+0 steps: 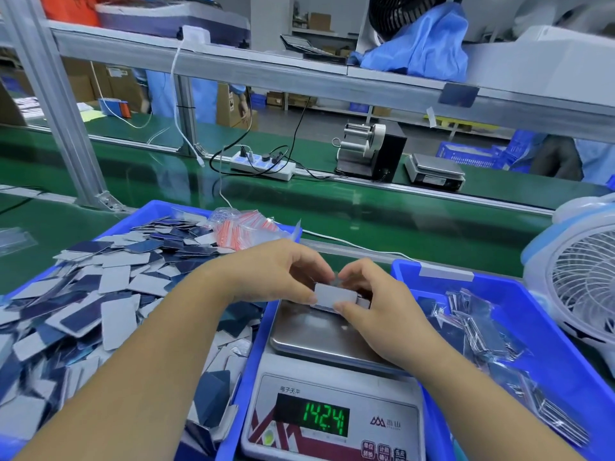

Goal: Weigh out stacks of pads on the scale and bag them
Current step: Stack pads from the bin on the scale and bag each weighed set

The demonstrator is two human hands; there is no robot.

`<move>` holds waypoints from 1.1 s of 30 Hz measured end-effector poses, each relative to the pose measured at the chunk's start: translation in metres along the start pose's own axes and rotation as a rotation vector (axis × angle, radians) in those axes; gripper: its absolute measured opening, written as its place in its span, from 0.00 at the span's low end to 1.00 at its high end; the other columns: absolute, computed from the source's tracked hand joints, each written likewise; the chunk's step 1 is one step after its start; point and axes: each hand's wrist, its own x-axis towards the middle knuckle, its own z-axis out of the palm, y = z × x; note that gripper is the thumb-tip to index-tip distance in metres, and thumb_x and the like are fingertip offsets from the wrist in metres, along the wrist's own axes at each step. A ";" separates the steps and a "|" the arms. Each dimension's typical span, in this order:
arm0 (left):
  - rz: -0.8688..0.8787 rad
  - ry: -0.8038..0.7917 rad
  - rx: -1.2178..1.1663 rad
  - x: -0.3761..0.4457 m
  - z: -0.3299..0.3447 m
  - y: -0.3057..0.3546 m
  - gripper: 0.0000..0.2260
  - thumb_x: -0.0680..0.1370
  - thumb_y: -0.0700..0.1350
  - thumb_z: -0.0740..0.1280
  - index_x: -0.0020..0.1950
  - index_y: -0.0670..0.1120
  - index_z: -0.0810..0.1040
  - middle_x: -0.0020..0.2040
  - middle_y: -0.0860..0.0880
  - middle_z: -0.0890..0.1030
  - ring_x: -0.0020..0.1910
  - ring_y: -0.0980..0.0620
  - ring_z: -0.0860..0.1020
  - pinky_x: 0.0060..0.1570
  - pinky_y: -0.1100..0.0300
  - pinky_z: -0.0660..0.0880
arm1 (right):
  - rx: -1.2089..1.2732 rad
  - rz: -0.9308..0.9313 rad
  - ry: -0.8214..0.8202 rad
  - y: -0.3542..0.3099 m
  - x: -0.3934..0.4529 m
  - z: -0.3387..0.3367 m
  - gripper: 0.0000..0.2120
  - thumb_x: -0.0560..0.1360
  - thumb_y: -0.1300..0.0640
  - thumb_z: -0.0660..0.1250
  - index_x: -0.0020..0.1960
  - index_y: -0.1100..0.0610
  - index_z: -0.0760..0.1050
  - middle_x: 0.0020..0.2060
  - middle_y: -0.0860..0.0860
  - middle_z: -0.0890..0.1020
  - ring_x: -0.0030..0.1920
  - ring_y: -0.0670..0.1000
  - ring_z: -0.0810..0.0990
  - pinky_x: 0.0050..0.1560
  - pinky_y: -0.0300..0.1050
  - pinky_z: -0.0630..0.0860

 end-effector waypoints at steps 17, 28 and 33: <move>-0.008 0.030 0.064 0.003 0.004 -0.006 0.10 0.72 0.39 0.76 0.48 0.52 0.81 0.37 0.57 0.82 0.35 0.59 0.78 0.40 0.68 0.74 | 0.043 0.001 0.090 -0.002 0.001 -0.005 0.13 0.70 0.59 0.76 0.41 0.41 0.78 0.43 0.39 0.80 0.44 0.40 0.78 0.43 0.27 0.70; -0.015 0.020 0.033 -0.001 0.004 -0.005 0.13 0.72 0.38 0.77 0.51 0.52 0.83 0.39 0.54 0.84 0.37 0.57 0.80 0.43 0.67 0.78 | -0.042 -0.061 0.059 -0.004 -0.003 -0.009 0.17 0.69 0.59 0.77 0.42 0.37 0.78 0.42 0.42 0.79 0.45 0.41 0.76 0.45 0.29 0.71; -0.029 0.051 0.047 -0.001 0.005 -0.004 0.12 0.72 0.38 0.76 0.48 0.54 0.82 0.35 0.58 0.81 0.35 0.57 0.78 0.41 0.66 0.77 | 0.075 -0.095 0.246 -0.001 -0.002 -0.015 0.16 0.70 0.64 0.75 0.40 0.42 0.79 0.38 0.42 0.81 0.40 0.42 0.78 0.41 0.28 0.70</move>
